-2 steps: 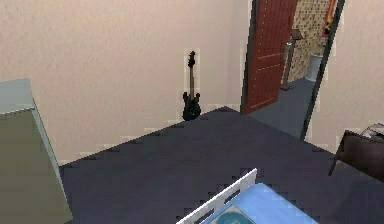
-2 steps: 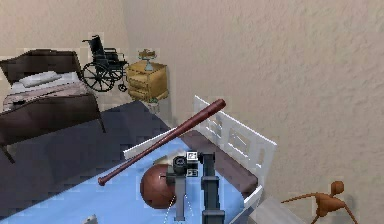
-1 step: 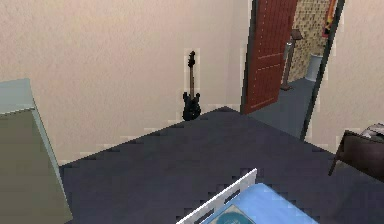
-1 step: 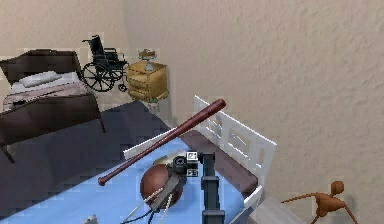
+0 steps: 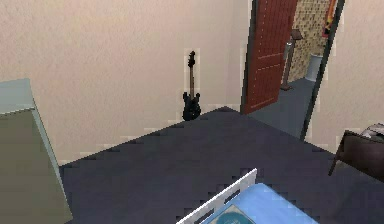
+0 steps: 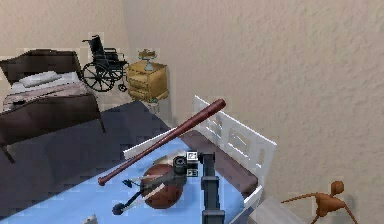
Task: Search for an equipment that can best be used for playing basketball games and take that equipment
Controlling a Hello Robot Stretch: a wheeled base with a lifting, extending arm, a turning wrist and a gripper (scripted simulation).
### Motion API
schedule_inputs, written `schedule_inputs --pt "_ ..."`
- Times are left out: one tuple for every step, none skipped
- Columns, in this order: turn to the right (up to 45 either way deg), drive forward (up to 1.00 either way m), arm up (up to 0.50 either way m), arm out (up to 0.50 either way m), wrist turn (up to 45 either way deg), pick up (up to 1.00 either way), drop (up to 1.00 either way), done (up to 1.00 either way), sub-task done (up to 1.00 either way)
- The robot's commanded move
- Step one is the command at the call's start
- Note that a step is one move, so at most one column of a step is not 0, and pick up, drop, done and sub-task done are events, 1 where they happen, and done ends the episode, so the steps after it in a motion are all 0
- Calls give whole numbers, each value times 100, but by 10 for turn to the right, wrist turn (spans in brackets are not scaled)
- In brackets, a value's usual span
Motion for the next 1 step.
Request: schedule_inputs --pt "0 0 0 0 450 0 0 0 0"
